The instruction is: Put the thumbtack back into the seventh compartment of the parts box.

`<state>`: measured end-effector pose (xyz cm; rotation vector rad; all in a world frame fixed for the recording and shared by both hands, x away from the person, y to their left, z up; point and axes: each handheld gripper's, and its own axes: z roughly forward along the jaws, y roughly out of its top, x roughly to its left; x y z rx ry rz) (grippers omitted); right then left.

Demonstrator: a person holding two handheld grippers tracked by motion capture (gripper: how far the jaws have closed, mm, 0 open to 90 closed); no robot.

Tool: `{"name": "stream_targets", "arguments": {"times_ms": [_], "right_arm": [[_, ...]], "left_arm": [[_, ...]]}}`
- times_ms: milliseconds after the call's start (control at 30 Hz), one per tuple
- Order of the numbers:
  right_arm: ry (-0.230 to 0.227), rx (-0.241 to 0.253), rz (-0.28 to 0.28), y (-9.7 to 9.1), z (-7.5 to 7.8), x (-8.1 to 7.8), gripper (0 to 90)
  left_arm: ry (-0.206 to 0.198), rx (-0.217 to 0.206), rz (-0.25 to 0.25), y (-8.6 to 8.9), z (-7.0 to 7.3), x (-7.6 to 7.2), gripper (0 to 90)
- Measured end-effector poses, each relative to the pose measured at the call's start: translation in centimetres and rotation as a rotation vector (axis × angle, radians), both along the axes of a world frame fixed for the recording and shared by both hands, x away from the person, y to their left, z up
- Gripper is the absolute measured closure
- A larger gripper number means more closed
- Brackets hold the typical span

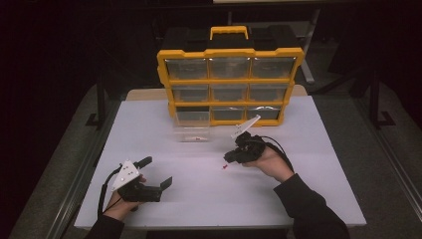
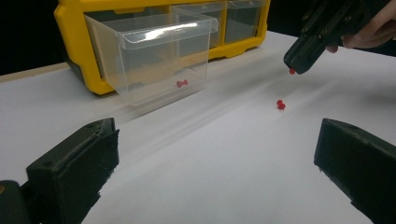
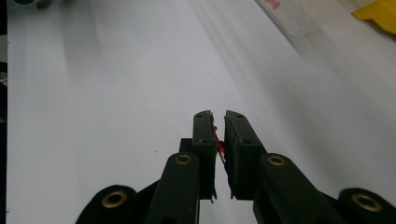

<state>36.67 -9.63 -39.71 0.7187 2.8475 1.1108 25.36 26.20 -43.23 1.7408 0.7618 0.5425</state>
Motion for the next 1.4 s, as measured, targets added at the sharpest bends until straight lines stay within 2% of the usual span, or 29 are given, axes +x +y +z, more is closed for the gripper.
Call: {"name": "stream_targets", "arguments": {"times_ms": [100,200,233,267,333,367,500,533,600,800,967,1100,1133,1400], "right_arm": [[0.016,0.009,-0.019,0.0,0.4,0.0,82.2],[0.006,0.016,-0.02,0.0,0.7,0.3,82.2],[0.018,0.024,-0.028,0.1,0.9,0.3,82.2],[-0.001,0.017,-0.023,0.1,0.9,0.5,82.2],[0.01,0.027,-0.03,0.2,1.2,0.5,82.2],[-0.006,0.023,-0.024,0.2,1.3,0.6,82.2],[0.0,0.029,-0.035,0.3,1.6,0.7,82.2],[-0.015,0.025,-0.03,0.3,1.7,0.8,82.2],[-0.006,0.031,-0.038,0.4,1.9,0.8,82.2],[-0.028,0.041,-0.042,0.6,2.4,1.2,82.2],[-0.021,0.053,-0.057,0.8,2.8,1.5,82.2],[-0.037,0.05,-0.055,0.9,3.0,1.9,82.2],[-0.027,0.058,-0.068,1.0,3.0,1.9,82.2],[-0.027,0.052,-0.081,1.3,3.1,2.8,82.2]], "left_arm": [[-0.002,0.003,-0.001,0.0,0.0,0.0,0.0],[-0.002,0.008,-0.002,0.0,0.0,0.0,0.0],[-0.001,0.007,-0.002,0.0,0.0,0.0,0.0],[-0.002,0.008,-0.002,0.0,0.0,0.0,0.0],[-0.004,0.013,-0.003,0.0,0.0,0.0,0.0],[0.0,0.01,-0.002,0.0,0.0,-0.1,0.0],[0.002,0.013,-0.001,0.0,0.0,0.0,0.0],[0.001,0.013,-0.002,0.0,0.0,0.0,0.0],[0.006,0.01,0.0,0.0,0.0,-0.1,0.0],[0.002,0.016,-0.004,-0.1,-0.1,0.0,0.0],[0.002,0.014,-0.005,-0.2,-0.1,0.0,0.0],[0.006,0.012,-0.003,-0.1,-0.1,0.0,0.0],[0.007,0.011,-0.004,-0.1,-0.1,-0.1,0.0],[0.011,0.011,-0.002,-0.1,0.0,-0.1,0.0]]}}
